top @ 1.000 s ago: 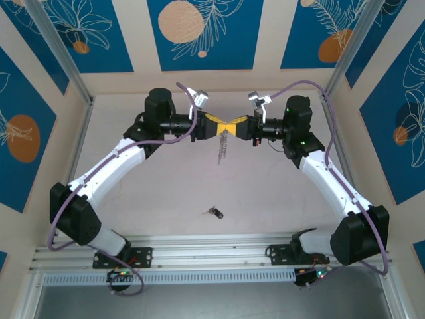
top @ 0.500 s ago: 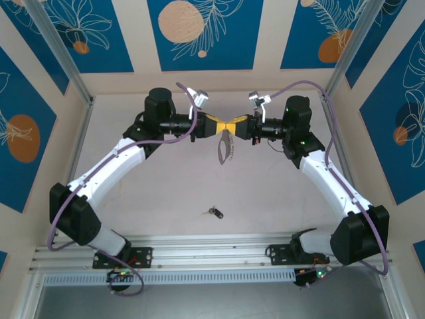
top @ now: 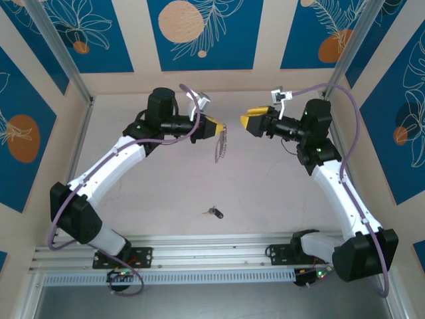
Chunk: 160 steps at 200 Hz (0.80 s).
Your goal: Put the keys on the keyring
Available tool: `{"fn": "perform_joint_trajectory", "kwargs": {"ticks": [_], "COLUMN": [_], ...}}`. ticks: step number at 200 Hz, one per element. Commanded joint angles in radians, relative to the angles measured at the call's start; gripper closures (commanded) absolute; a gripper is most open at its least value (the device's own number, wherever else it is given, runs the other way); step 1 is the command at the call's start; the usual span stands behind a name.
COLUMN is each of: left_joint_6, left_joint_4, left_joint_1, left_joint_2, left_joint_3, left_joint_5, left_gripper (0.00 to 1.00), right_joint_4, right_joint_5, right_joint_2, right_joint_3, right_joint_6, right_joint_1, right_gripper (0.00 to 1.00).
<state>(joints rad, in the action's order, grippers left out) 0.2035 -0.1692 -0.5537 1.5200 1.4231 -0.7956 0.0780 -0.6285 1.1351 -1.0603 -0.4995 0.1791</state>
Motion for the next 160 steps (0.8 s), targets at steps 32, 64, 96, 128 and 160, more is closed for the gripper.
{"fn": "perform_joint_trajectory", "kwargs": {"ticks": [32,64,96,128,160], "left_joint_6": [-0.175,-0.193,-0.241,-0.299,-0.366], "left_joint_4": [0.047,0.226,0.444,0.454,0.48], "left_joint_1": [-0.002,-0.003,-0.004,-0.005,-0.009], "left_joint_2": [-0.018,-0.047,-0.094,-0.099,-0.096], "left_joint_3": [0.002,-0.103,-0.225,-0.226,-0.234], "left_joint_5": [0.07,0.093,0.095,0.091,0.095], "left_gripper": [1.0,1.0,1.0,1.0,1.0], "right_joint_4": [-0.116,-0.137,-0.124,-0.079,-0.046], "right_joint_5": [0.238,0.25,0.257,0.26,0.274], "right_joint_2": [-0.071,-0.054,-0.046,-0.045,-0.022], "right_joint_3": [0.121,0.161,0.218,0.286,0.331], "right_joint_6": [-0.008,-0.036,-0.05,-0.066,-0.078], "right_joint_1": [-0.013,-0.013,-0.013,-0.013,-0.013], "right_gripper": [0.19,0.2,0.2,0.19,0.19]}}
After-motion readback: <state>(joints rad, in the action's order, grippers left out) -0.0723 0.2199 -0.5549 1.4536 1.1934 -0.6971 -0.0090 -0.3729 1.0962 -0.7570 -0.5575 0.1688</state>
